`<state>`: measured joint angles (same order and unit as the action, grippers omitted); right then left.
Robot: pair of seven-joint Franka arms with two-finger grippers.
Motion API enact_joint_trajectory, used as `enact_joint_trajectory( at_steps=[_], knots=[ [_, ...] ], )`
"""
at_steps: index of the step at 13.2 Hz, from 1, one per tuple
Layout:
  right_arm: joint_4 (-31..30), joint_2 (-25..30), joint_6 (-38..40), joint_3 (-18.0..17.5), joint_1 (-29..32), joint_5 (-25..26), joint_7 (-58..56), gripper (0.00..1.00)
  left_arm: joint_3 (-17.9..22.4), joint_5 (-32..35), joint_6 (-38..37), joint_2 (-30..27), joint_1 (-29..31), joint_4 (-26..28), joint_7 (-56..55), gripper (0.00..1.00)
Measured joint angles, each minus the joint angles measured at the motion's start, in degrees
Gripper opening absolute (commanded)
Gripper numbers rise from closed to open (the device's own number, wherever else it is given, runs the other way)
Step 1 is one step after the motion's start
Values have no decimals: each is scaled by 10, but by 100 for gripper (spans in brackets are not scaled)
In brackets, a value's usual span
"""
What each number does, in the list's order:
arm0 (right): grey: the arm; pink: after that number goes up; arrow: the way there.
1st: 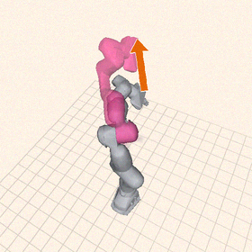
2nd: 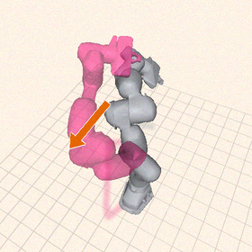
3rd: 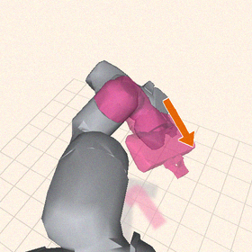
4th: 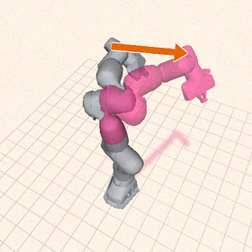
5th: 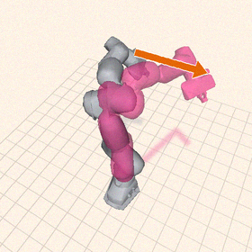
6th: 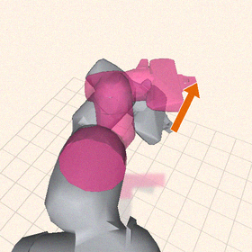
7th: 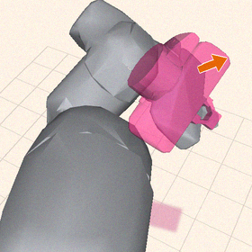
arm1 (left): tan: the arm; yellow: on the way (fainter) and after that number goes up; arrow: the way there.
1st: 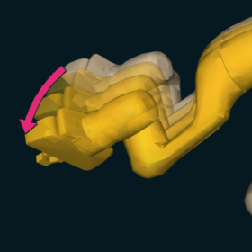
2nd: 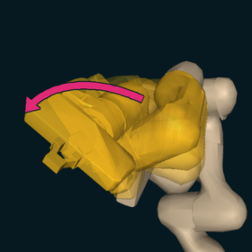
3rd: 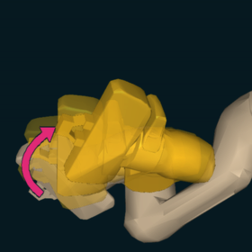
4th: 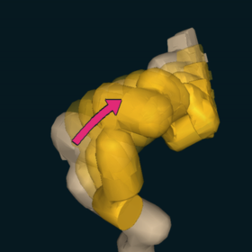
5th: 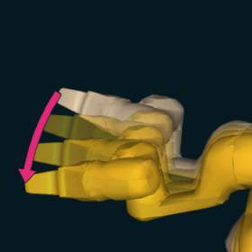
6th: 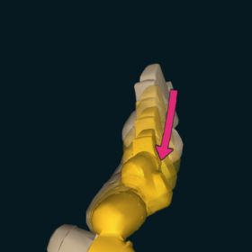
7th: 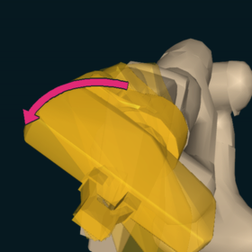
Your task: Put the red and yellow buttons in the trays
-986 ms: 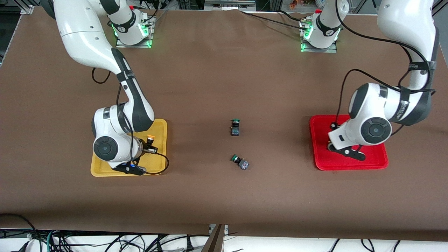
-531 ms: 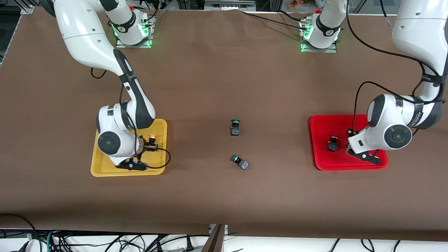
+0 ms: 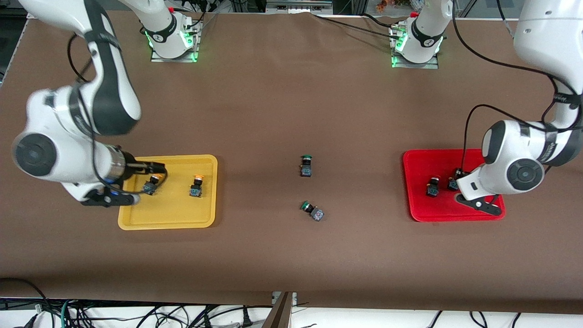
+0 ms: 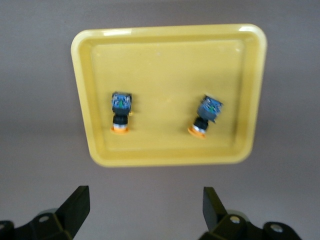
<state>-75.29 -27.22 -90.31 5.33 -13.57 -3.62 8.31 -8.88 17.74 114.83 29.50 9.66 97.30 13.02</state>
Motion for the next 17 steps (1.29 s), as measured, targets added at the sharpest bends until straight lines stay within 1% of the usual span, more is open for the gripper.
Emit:
enact_joint_trajectory(
  at_steps=[1, 2, 3, 4, 6, 8, 9, 10, 11, 12, 14, 15, 17],
  knots=[
    [2, 21, 28, 6, 0, 0, 0, 100, -1, -20, -15, -27, 0, -8, -1, 100],
    [3, 40, 61, 11, 0, 0, -1, 100, -1, -55, -37, -58, 0, -19, -1, 100],
    [3, 59, 96, 15, 0, 0, -1, 100, -2, -86, -68, -90, 0, -36, -1, 100],
    [3, 76, 120, 16, 0, 0, -1, 100, -2, -103, -106, -120, 0, -57, -2, 100],
    [4, 104, 135, 14, -1, 6, -1, 100, -2, -115, -172, -158, 0, -124, -15, 100],
    [4, 133, 139, 9, 1, 11, -1, 100, -7, -116, -233, -177, 0, -187, -47, 100],
    [4, 147, 141, 3, 6, 12, -1, 100, -11, -120, -247, -186, 0, -189, -59, 100],
    [3, 165, 142, -10, 20, 15, -1, 100, -14, -130, -251, -196, 0, -178, -70, 100],
    [-4, 188, 144, -24, 34, 18, -1, 100, -14, -139, -240, -210, 0, -154, -80, 100],
    [-18, 212, 147, -33, 46, 21, -1, 100, -14, -144, -213, -230, 1, -115, -88, 100],
    [-53, 255, 150, -39, 64, 22, -1, 100, -14, -146, -169, -283, 10, -26, -96, 100],
    [-67, 266, 150, -40, 68, 22, -1, 100, -14, -147, -161, -305, 14, 5, -96, 100],
    [-80, 267, 149, -40, 70, 27, -7, 100, -14, -149, -158, -332, 17, 34, -96, 100]
  ],
)
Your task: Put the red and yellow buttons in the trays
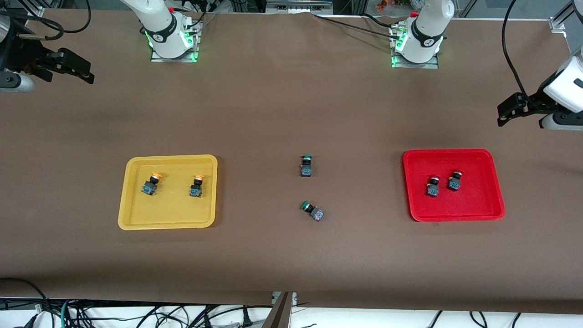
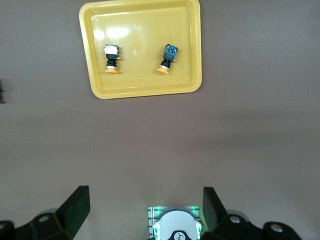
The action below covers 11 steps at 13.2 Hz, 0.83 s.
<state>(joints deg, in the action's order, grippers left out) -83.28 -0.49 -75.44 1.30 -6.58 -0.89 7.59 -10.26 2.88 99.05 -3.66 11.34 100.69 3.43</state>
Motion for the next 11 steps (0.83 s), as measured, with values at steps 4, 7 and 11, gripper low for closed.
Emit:
enact_joint_trajectory(
  at_steps=[4, 7, 11],
  knots=[
    [-2, -13, -3, -6, 0, 14, -11, 100, 0, 0, 1, -5, 0, 5, 0, 100],
    [-2, -15, -4, -6, 2, 15, -12, 100, 0, 0, 4, -5, 0, 5, 0, 100],
    [-2, -15, -4, -6, 2, 15, -12, 100, 8, -1, 7, -5, -21, 5, 0, 100]
  ],
)
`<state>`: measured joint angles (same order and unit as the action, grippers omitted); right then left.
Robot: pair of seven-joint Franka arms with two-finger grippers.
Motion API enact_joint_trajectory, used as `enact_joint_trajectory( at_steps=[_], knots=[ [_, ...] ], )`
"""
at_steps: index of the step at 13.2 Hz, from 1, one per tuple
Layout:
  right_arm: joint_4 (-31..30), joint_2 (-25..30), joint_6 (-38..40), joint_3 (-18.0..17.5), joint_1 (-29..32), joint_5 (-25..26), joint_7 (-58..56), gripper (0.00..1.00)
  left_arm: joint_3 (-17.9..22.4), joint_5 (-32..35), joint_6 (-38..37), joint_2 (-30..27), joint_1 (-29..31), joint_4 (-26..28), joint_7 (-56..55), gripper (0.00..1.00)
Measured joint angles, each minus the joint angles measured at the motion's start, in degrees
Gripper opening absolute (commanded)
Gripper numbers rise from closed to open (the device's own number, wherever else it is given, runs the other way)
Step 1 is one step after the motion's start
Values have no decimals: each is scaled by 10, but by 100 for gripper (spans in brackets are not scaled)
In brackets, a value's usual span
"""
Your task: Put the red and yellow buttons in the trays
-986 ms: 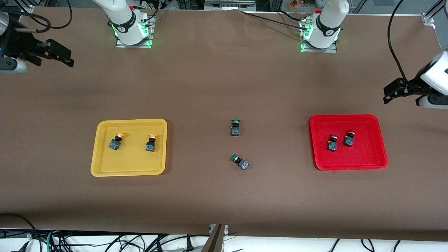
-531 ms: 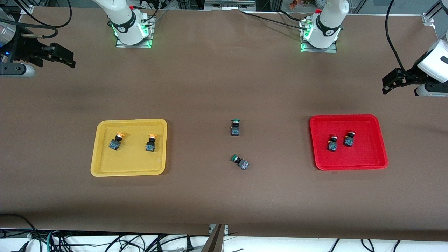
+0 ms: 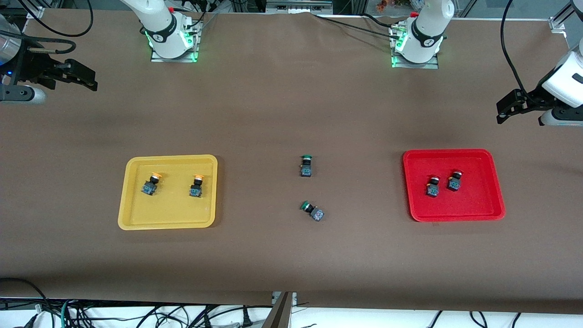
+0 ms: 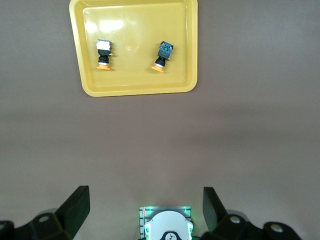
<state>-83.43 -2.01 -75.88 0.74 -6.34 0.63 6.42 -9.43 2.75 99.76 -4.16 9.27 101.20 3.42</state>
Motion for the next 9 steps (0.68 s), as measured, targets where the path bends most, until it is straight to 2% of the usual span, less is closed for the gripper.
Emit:
enact_joint_trajectory(
  at_steps=[3, 9],
  knots=[
    [0, 0, 0, 0, 0, 0, 0, 100, 37, 0, 0, 0, -42, -1, 0, 100],
    [0, 0, 0, 0, 0, 0, 0, 100, 66, 0, 0, 0, -79, -1, 0, 100]
  ],
)
